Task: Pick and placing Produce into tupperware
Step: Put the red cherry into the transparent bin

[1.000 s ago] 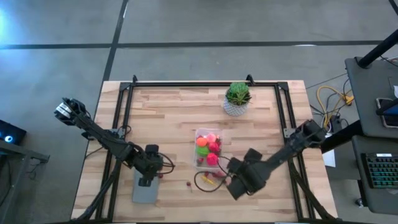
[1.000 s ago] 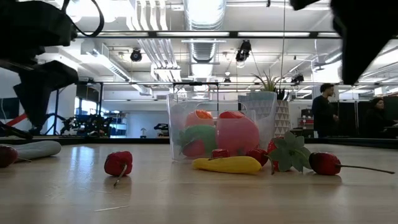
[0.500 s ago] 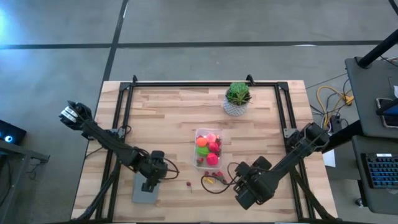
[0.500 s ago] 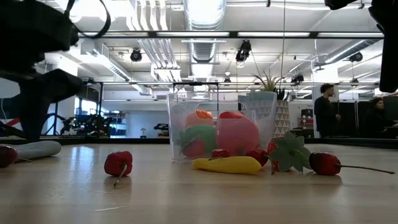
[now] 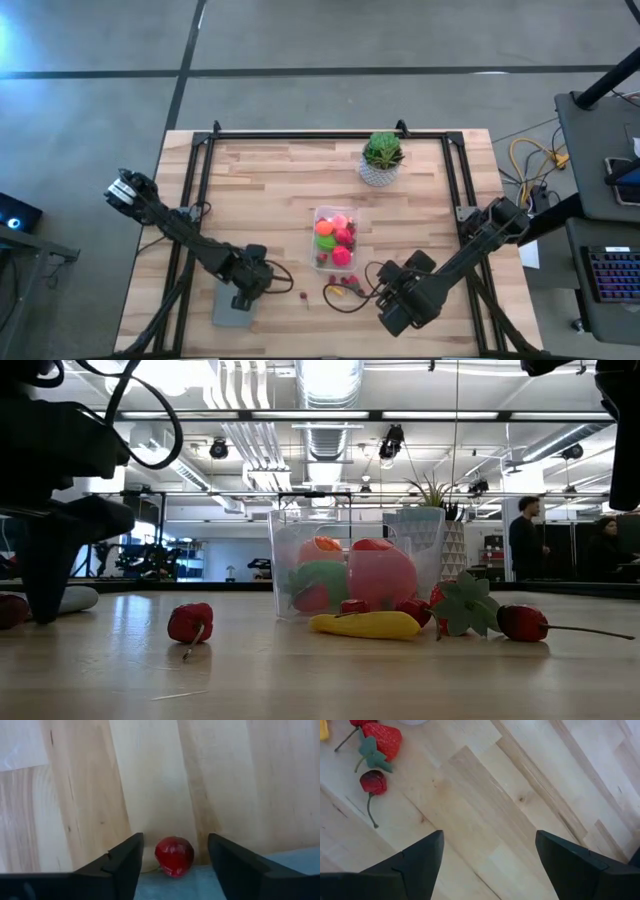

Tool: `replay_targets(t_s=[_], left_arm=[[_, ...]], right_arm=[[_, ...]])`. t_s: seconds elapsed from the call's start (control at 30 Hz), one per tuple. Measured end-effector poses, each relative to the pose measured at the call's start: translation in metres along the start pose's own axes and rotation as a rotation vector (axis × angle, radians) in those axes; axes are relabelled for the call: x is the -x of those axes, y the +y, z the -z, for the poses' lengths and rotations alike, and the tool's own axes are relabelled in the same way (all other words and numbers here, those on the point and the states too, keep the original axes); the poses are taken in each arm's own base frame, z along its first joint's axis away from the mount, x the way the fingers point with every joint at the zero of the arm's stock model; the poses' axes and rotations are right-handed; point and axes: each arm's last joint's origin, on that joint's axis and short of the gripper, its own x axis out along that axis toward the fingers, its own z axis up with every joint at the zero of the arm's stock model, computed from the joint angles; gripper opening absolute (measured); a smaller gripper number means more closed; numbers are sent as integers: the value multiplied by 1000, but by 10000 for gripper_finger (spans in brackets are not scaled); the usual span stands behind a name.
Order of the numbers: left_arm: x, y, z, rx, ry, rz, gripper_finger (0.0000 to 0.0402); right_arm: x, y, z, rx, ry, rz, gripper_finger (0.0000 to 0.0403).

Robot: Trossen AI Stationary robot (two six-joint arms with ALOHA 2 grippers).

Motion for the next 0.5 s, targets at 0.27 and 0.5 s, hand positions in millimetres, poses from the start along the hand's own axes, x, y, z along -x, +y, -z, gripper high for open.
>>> replay_targets(t_s=[0.27,0.5], left_arm=[[6,1,4,0,-1,17,130],[3,3,6,-1,25,-4,100]], right_arm=[[-4,-1,-1,-1,-26,17,304],[-11,-4,-4,-12,-19,39,305]])
